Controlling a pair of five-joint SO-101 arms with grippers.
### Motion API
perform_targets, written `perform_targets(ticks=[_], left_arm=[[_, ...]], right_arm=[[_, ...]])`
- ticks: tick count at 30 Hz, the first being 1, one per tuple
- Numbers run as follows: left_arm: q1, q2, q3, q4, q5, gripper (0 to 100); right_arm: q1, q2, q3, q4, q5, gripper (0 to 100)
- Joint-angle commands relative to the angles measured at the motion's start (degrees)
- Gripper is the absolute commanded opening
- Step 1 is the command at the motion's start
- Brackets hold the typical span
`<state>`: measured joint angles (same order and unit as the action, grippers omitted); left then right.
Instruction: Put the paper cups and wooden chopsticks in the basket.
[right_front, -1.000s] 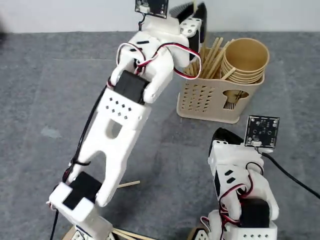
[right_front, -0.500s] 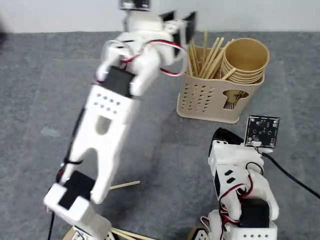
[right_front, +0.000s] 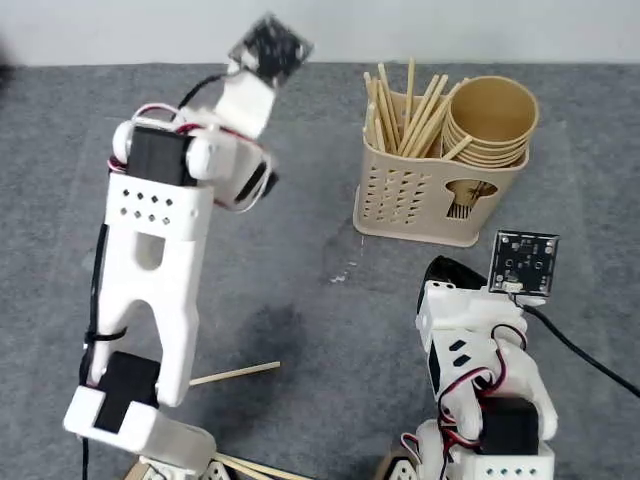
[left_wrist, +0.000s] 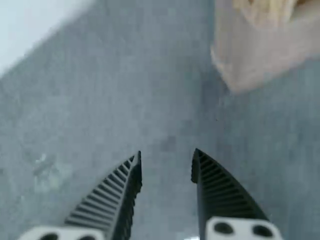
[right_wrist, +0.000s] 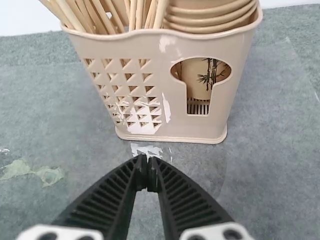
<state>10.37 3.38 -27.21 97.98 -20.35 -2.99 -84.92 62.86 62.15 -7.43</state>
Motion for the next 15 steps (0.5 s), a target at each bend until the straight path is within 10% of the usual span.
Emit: perform_targets(ticks=[1, 15], left_arm=[[-1.58, -3.78, 6.90, 2.55, -10.55, 13], [-0.53, -24.35, 54.90, -11.96, -18.73, 20]], right_arm=[[0.31, -0.31, -0.35, -0.92, 0.00, 1.1], [0.31, -0.31, -0.35, -0.66, 0.00, 1.1]])
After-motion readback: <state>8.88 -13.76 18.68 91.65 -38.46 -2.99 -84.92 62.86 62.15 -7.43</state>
